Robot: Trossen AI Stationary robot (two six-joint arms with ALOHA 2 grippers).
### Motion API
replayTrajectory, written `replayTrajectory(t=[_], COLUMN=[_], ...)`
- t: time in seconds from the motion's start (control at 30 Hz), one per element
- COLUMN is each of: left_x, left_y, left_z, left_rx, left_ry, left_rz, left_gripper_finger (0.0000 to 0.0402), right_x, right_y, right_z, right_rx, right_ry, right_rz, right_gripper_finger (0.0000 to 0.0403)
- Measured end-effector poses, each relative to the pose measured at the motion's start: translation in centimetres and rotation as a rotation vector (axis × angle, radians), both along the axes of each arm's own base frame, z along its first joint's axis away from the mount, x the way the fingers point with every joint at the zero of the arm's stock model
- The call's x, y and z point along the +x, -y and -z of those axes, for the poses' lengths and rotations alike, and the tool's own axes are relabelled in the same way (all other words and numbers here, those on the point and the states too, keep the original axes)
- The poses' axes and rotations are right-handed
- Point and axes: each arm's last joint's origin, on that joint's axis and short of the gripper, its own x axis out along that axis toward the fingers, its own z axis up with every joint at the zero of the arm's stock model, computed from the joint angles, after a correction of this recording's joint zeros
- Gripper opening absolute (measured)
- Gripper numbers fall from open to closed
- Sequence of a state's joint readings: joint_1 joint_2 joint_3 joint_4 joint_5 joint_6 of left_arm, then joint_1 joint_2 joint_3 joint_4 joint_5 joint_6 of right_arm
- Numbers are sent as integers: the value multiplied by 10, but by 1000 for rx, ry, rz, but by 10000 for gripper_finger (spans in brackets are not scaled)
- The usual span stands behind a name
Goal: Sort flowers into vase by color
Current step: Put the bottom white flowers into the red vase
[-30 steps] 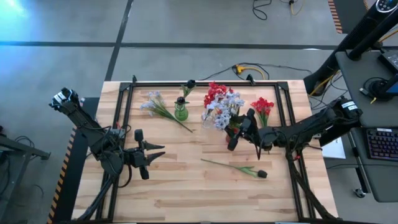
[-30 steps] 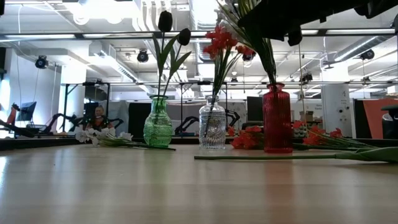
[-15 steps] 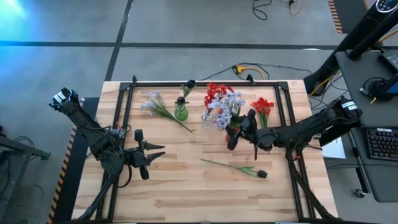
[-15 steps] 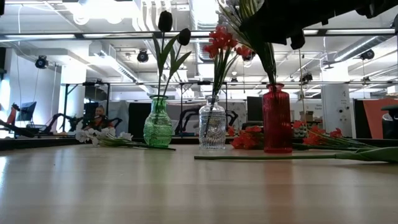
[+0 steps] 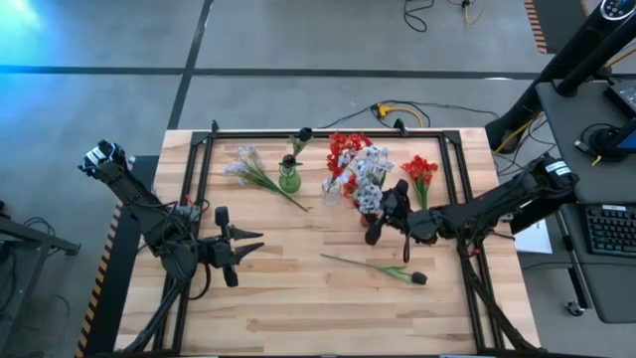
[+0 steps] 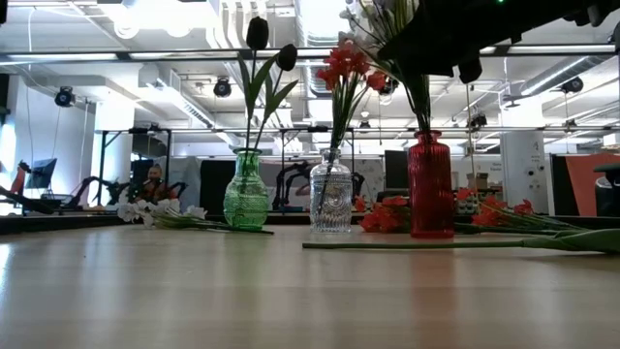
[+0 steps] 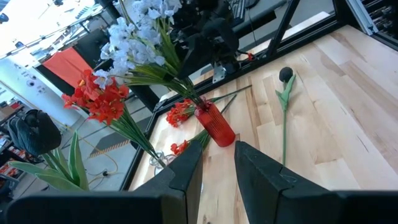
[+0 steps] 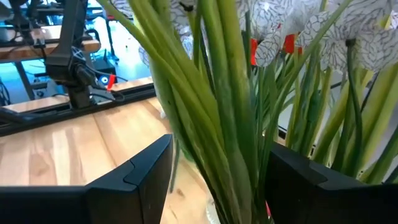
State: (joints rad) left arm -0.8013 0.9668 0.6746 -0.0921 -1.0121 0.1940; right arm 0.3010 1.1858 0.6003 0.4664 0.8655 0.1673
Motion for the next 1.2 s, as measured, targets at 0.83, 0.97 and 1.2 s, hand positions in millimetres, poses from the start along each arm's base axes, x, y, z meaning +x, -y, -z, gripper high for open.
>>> replayTrajectory(t=[0.83, 0.97, 1.2], left_x=[0, 0, 0], left_y=[0, 0, 0], left_z=[0, 0, 0], left_rx=[0, 0, 0], left_ry=[0, 0, 0], left_rz=[0, 0, 0], left_gripper_finger=[77, 77, 77], right_x=[-7, -8, -8], right_y=[-13, -16, -24], right_z=[4, 4, -2], right_rx=[17, 27, -4], right_ry=[-6, 0, -6], right_rz=[53, 38, 36], right_gripper_finger=[266, 264, 256])
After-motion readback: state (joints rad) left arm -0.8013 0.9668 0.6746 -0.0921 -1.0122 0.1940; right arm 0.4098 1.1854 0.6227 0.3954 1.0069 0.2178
